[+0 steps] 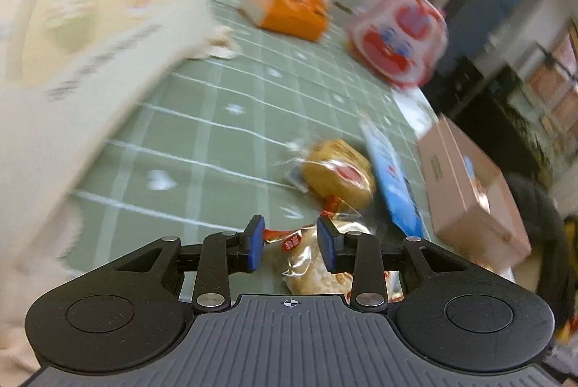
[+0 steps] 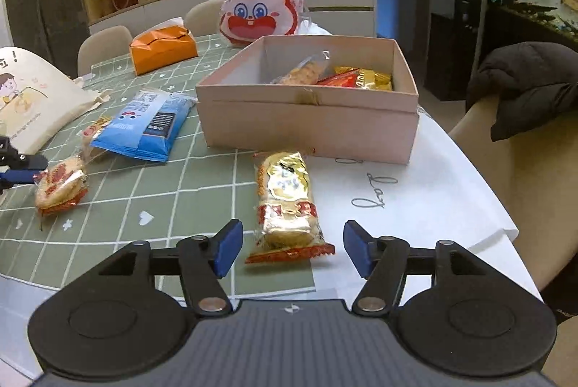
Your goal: Organize snacks
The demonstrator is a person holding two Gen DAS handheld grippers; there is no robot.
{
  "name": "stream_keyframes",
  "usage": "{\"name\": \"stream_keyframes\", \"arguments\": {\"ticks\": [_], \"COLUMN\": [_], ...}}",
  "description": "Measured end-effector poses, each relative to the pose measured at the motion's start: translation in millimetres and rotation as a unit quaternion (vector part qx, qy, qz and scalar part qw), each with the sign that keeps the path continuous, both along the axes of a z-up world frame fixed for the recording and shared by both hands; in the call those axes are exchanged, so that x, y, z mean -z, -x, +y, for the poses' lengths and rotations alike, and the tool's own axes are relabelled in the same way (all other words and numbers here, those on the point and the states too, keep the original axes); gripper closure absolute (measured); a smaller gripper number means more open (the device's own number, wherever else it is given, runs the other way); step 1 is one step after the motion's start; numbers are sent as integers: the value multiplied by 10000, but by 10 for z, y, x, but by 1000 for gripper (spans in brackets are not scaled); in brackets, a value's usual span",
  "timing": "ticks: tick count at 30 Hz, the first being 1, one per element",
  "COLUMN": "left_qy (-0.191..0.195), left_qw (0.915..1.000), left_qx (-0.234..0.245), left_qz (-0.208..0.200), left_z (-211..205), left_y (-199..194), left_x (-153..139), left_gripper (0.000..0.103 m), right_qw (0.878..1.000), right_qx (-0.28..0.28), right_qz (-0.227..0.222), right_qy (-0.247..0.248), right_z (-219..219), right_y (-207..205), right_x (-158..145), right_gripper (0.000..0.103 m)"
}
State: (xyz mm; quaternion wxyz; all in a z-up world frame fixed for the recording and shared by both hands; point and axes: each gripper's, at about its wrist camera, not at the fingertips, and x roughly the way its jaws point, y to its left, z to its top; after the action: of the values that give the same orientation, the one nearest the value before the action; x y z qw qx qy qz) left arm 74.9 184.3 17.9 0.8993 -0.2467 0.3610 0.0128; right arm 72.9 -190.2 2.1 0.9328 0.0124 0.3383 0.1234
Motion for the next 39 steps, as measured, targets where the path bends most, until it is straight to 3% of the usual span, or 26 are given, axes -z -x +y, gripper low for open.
{"name": "stream_keyframes", "arguments": {"ticks": [5,8,14,21,29,34,39], "left_qy": [133,77,-151,424,408,258,348], "left_qw": [9914,9859,9879,9849,9818,9827,9806], "left_qx": [1302,1672,1528,1546,1818,1821,1912], "left_qz": [55,67,215,647,357,208,-241], "left_z": [-524,-746,-719,-601,-961,-1149,-1149], "left_y": [-221,-174,33,134,-60,-68,32], "left_x": [14,-39,-129,33,71,3,-194], "left_gripper": [68,67,67,67,64,58,58], "right_qw": [9989,9978,9960,9958,9973,9982,9983], "right_qx": [-300,-471,-673,-793,-673,-455,-391], "right_qz": [-182,-263,-298,-328,-302,-41,84], "right_qy": [-309,-375,-511,-325,-7,-398,-429], "right_z": [26,65,178,373,374,189,164], "right_y": [128,218,256,211,223,123,87], "right_x": [-60,-114,-134,-45,-21,22,56], "right_gripper": [36,34,34,34,34,34,34]}}
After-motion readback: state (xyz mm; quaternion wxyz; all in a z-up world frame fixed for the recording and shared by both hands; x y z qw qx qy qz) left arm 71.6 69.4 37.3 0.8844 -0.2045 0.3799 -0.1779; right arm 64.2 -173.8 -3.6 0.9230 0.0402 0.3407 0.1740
